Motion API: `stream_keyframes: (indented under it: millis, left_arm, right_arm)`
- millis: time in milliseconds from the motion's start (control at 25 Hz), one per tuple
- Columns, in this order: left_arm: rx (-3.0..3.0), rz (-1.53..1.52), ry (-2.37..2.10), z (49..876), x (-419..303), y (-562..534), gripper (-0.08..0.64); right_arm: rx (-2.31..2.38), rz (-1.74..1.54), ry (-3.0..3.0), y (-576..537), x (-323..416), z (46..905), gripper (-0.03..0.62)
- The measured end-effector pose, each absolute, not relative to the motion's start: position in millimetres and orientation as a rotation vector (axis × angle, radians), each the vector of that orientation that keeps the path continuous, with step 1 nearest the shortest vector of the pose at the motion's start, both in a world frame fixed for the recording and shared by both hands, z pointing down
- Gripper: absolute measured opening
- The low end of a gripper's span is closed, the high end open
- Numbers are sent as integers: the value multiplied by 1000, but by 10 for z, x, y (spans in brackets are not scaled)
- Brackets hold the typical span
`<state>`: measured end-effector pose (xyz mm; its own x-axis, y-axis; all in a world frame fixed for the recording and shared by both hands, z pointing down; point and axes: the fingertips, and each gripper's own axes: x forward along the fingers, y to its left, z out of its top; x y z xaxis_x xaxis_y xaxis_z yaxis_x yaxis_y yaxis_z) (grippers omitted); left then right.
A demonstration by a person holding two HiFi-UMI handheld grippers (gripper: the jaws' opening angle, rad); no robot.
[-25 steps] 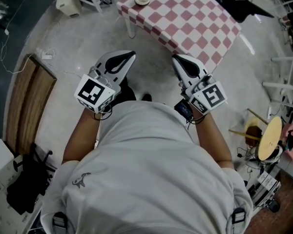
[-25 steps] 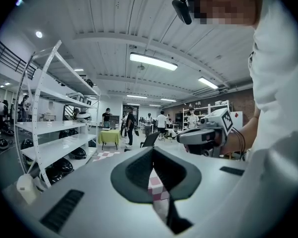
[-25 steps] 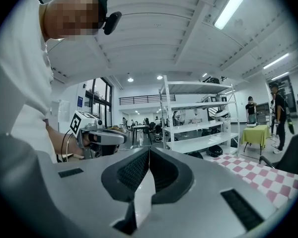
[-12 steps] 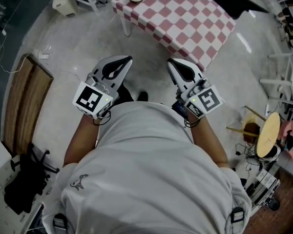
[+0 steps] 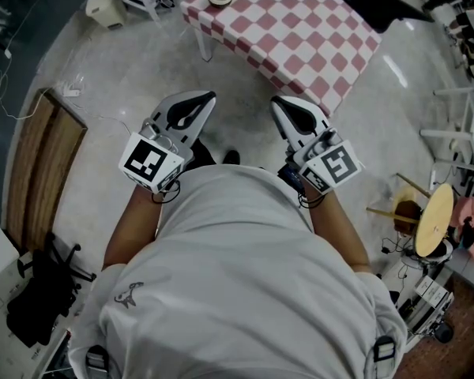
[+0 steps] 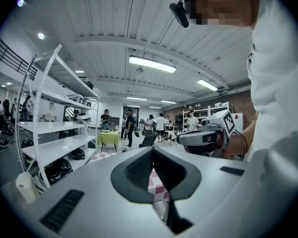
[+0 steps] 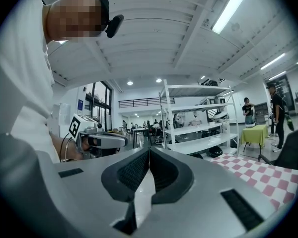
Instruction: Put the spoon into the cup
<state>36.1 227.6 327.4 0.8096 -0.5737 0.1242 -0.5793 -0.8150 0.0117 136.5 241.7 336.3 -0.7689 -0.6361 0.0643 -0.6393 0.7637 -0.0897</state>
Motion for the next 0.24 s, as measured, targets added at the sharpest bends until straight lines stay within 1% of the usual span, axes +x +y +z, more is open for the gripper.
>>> stream_keyframes:
  millis: [240]
  left_arm:
    - [2932, 169, -940, 3262, 387, 2228, 14]
  right_arm:
    - [1049, 182, -2927, 2373, 1364, 3381, 32]
